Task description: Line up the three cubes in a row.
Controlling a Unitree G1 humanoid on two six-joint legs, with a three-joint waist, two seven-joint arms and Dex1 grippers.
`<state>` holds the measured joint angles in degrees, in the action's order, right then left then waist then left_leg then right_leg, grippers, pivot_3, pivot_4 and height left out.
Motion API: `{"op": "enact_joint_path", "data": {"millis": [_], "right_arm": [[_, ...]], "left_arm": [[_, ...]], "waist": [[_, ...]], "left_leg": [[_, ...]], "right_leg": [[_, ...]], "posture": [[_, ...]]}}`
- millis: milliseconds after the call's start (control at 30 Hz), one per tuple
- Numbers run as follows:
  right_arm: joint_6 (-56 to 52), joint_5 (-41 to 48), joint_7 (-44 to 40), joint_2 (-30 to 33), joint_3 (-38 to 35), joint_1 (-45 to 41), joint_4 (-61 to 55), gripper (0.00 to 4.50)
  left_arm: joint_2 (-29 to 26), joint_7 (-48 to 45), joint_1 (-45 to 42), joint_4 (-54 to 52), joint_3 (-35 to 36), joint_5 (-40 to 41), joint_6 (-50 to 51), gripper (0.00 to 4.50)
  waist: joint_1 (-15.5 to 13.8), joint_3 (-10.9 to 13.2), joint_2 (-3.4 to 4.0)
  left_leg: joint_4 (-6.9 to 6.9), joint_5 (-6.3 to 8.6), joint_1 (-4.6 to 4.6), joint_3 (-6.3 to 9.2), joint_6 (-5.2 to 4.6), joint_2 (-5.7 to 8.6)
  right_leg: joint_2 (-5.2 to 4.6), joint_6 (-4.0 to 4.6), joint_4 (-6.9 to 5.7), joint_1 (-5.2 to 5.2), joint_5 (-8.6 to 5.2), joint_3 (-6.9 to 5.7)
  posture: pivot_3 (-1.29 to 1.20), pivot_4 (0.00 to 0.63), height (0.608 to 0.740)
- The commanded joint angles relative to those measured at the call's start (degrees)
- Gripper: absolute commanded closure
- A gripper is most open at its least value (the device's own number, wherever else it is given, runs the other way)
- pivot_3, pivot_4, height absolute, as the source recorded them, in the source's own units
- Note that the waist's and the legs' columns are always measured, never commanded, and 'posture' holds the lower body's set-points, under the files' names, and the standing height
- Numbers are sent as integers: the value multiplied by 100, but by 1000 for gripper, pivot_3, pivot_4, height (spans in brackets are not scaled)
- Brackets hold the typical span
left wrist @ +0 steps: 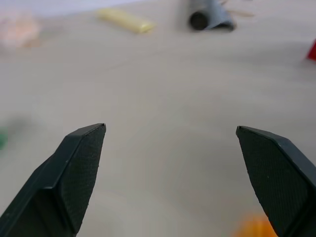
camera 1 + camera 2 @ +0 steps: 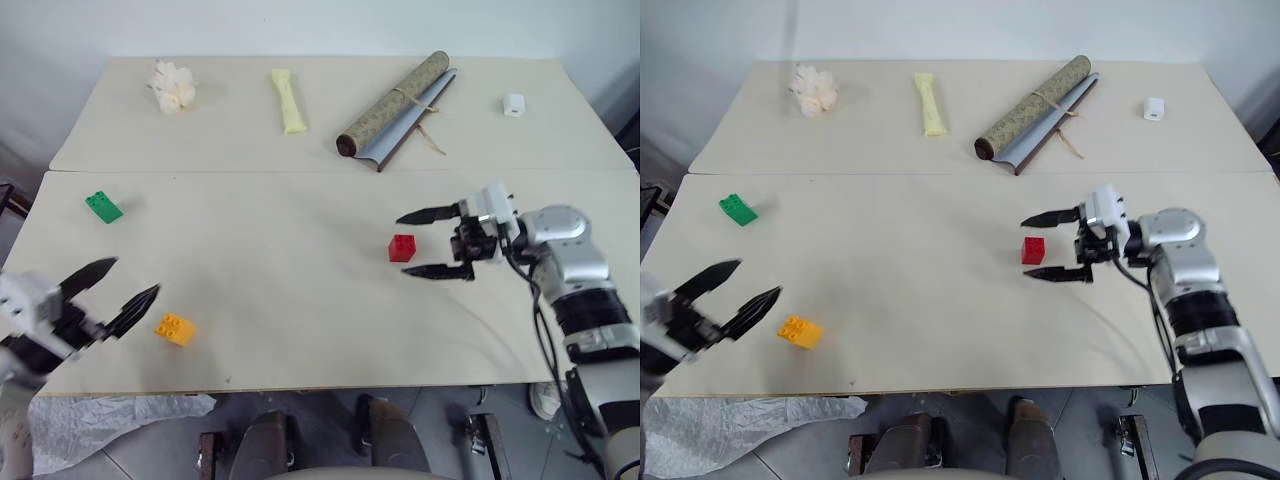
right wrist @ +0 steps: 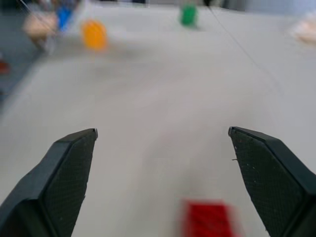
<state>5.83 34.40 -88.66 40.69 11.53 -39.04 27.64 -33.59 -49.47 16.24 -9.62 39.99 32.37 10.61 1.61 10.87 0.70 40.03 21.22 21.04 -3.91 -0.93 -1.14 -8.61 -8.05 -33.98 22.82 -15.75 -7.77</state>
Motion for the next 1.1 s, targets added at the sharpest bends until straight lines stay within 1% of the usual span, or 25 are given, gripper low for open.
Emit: {"op": "enact_joint_path", "data": {"millis": [33,133,233,300,400,533,600,667,767,800,900,1000,1100], "right_arm": [[-256,266,-283,-300,-236,396,-866,45],[-273,228,-149,-587,-249,788,-1356,45],[-234,104,-90,-742,-312,962,-1469,45],[-133,32,-90,-822,-336,1054,-1474,45],[-74,-13,51,-933,-450,1195,-1554,45],[-134,-59,205,-947,-657,1282,-1672,45],[-223,-57,294,-940,-758,1277,-1732,45],[-305,-60,350,-946,-830,1258,-1779,45],[-505,3,561,-1046,-914,1196,-1964,45],[-554,17,619,-1081,-939,1179,-2008,45],[-967,274,1194,-1358,-1150,1034,-2201,45],[-1107,337,1550,-1599,-1289,941,-2265,45],[-1035,230,1834,-1855,-1360,867,-2235,45]], "left_arm": [[285,-109,661,242,564,231,-247,0],[564,-142,1236,231,733,376,-212,0],[664,-207,1500,324,754,400,-273,0],[706,-149,1546,388,797,422,-304,0],[879,449,1186,504,1021,468,-499,0],[1190,1569,502,111,1016,522,-532,0],[1270,2473,-117,-73,846,230,-447,0],[1267,3236,-633,-226,645,44,-155,0],[1192,4724,-1859,-246,263,-289,641,0],[1162,4992,-2083,-251,169,-389,831,0],[1057,5653,-2914,27,-205,-699,1388,0],[1053,6211,-3589,436,-307,-895,1686,0],[946,6488,-4350,1227,-621,-1267,1587,0]], "waist": [[-13,0,0],[-35,-1,-2],[-138,-3,-5],[-173,-5,-9],[-168,-7,-11],[-159,-9,-15],[-164,-13,-21],[-184,-17,-28],[-193,-23,-38],[-182,-27,-46],[-133,-29,-48],[-121,-29,-48],[-147,-29,-49]], "left_leg": [[0,1,0,-1,1,1],[3,9,0,1,0,-3],[10,15,1,2,-3,0],[14,17,1,2,-4,0],[13,20,1,3,-5,-1],[14,20,0,2,-4,-2],[16,20,0,2,-4,-1],[19,20,-1,5,-4,0],[24,19,-5,7,-5,4],[26,19,-4,8,-5,4],[24,19,-6,5,-5,7],[21,19,-9,1,-4,5],[21,15,-7,0,1,4]], "right_leg": [[-1,0,0,0,0,0],[-1,0,0,0,0,2],[-3,1,0,0,1,3],[-3,3,0,0,2,3],[-4,4,1,0,2,4],[-1,5,-2,0,3,4],[-2,5,-4,0,4,5],[-1,6,-10,-1,4,4],[-2,6,-15,-7,4,5],[-1,5,-16,-7,4,3],[0,5,-17,-7,4,5],[6,5,-15,-5,4,7],[9,6,-16,-5,4,1]], "posture": [[0,150,740],[0,150,740],[0,150,740],[0,150,740],[0,150,740],[0,150,740],[0,150,740],[0,150,740],[0,150,740],[0,150,740],[0,150,740],[0,150,740],[0,150,740]]}}
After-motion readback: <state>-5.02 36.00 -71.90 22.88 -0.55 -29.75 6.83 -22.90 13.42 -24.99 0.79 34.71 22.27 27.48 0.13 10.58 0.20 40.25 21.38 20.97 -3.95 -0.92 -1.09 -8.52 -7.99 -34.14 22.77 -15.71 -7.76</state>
